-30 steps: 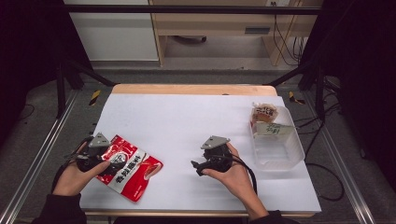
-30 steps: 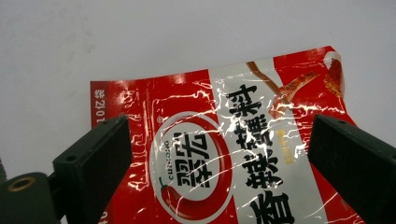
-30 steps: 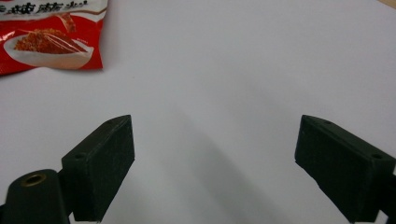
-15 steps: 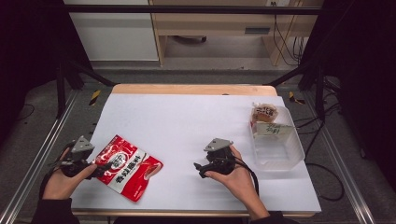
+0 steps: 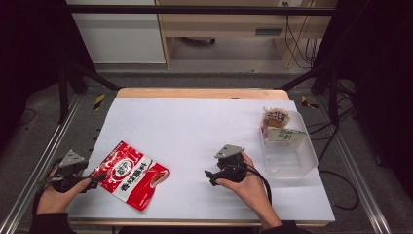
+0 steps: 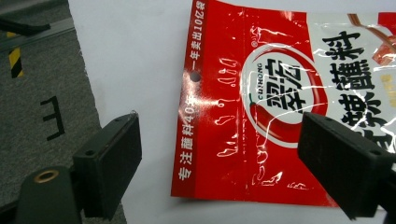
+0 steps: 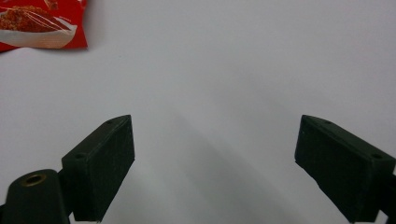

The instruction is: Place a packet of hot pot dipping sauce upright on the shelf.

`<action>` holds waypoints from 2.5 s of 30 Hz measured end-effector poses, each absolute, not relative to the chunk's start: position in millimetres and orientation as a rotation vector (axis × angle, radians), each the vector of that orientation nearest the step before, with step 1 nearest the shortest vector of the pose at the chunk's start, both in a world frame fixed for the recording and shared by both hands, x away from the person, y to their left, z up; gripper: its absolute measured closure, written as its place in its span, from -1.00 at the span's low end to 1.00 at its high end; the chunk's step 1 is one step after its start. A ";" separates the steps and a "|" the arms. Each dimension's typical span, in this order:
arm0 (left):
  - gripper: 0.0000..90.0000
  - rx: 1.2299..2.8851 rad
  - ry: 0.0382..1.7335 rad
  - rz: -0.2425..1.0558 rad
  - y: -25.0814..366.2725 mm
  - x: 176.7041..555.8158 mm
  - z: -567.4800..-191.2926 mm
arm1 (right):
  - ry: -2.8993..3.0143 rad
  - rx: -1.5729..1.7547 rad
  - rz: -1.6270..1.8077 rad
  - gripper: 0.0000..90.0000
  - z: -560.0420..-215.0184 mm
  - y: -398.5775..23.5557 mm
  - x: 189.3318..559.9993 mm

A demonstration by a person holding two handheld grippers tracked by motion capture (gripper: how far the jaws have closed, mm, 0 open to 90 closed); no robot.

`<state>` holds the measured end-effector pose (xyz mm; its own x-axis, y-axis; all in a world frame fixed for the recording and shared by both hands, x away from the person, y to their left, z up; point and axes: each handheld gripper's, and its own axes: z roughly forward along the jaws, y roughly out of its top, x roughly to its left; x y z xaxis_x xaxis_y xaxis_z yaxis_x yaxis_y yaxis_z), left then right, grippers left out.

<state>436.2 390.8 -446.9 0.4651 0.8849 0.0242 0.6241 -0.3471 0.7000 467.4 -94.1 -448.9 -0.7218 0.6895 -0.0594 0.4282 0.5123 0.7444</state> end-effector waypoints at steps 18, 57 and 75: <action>-0.48 2.117 1.304 0.469 393.6 439.3 -463.2 | 2.440 0.913 1.014 -0.72 -453.8 -90.4 466.5; 1.00 2.143 1.207 0.431 367.4 457.3 -424.6 | 2.459 0.853 0.981 -0.71 -447.3 -83.9 467.1; 1.00 2.285 0.956 0.415 301.4 493.2 -400.9 | 2.457 0.803 0.995 -0.70 -422.9 -75.2 475.3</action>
<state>493.2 301.4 -400.9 0.6889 0.7233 0.0477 0.5286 -0.5462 0.6499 475.3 -75.2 -422.9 -0.7693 0.6273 -0.1213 0.3661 0.5884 0.7209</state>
